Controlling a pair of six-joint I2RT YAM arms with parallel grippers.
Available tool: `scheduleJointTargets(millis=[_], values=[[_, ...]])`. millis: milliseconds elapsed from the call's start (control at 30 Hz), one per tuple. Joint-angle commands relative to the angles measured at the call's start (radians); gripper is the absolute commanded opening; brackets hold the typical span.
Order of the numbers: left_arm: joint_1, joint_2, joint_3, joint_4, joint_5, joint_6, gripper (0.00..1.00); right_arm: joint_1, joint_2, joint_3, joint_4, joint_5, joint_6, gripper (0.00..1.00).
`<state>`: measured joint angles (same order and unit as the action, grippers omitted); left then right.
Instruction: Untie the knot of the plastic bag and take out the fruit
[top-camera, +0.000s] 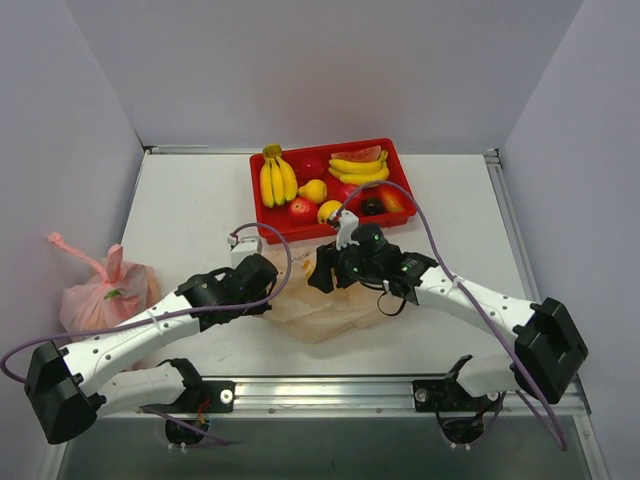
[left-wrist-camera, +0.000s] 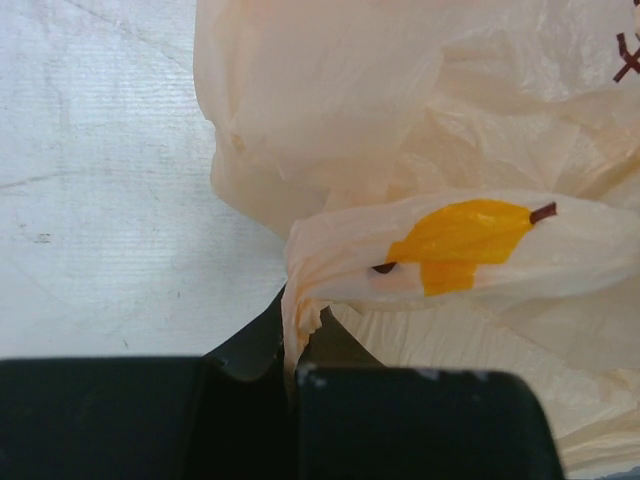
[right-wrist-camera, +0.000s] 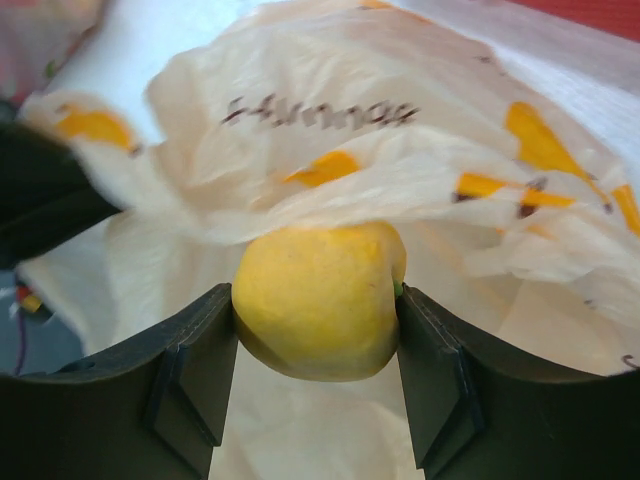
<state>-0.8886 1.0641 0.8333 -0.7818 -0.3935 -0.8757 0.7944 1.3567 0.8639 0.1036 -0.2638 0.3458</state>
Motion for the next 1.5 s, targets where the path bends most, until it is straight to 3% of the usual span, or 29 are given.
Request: scheduleJointTargets(millis=[0, 200, 367, 567, 900, 1033, 1067, 1133, 1167, 1267, 1367, 1467], values=[[0.000, 0.004, 0.038, 0.024, -0.062, 0.029, 0.00, -0.021, -0.088, -0.017, -0.013, -0.234, -0.079, 0.03], [0.010, 0.007, 0.070, -0.033, -0.044, 0.084, 0.00, -0.087, -0.206, 0.075, -0.050, -0.304, -0.085, 0.04], [0.013, -0.015, 0.104, -0.079, -0.033, 0.098, 0.00, -0.191, -0.180, 0.207, -0.085, -0.168, -0.120, 0.07], [0.014, -0.049, 0.093, -0.079, -0.024, 0.090, 0.00, -0.332, 0.022, 0.336, -0.078, 0.065, -0.125, 0.07], [0.016, -0.066, 0.063, -0.077, -0.011, 0.077, 0.00, -0.463, 0.404, 0.562, -0.042, 0.245, -0.048, 0.11], [0.019, -0.069, 0.050, -0.060, -0.008, 0.070, 0.00, -0.492, 0.505, 0.630, -0.059, 0.287, -0.022, 0.32], [0.019, -0.069, 0.049, -0.056, -0.008, 0.070, 0.03, -0.494, 0.536, 0.644, -0.070, 0.290, -0.019, 0.41], [0.019, -0.069, 0.046, -0.045, -0.007, 0.072, 0.06, -0.497, 0.556, 0.667, -0.074, 0.291, -0.019, 0.49], [0.017, -0.067, 0.046, -0.040, -0.007, 0.073, 0.09, -0.497, 0.562, 0.672, -0.077, 0.282, -0.021, 0.63], [0.019, -0.066, 0.049, -0.031, -0.007, 0.075, 0.21, -0.497, 0.550, 0.678, -0.079, 0.239, -0.033, 0.88], [0.019, -0.064, 0.052, -0.020, -0.007, 0.075, 0.28, -0.495, 0.535, 0.663, -0.081, 0.238, -0.044, 0.99], [0.019, -0.061, 0.064, -0.011, -0.005, 0.075, 0.38, -0.497, 0.486, 0.641, -0.099, 0.227, -0.047, 1.00]])
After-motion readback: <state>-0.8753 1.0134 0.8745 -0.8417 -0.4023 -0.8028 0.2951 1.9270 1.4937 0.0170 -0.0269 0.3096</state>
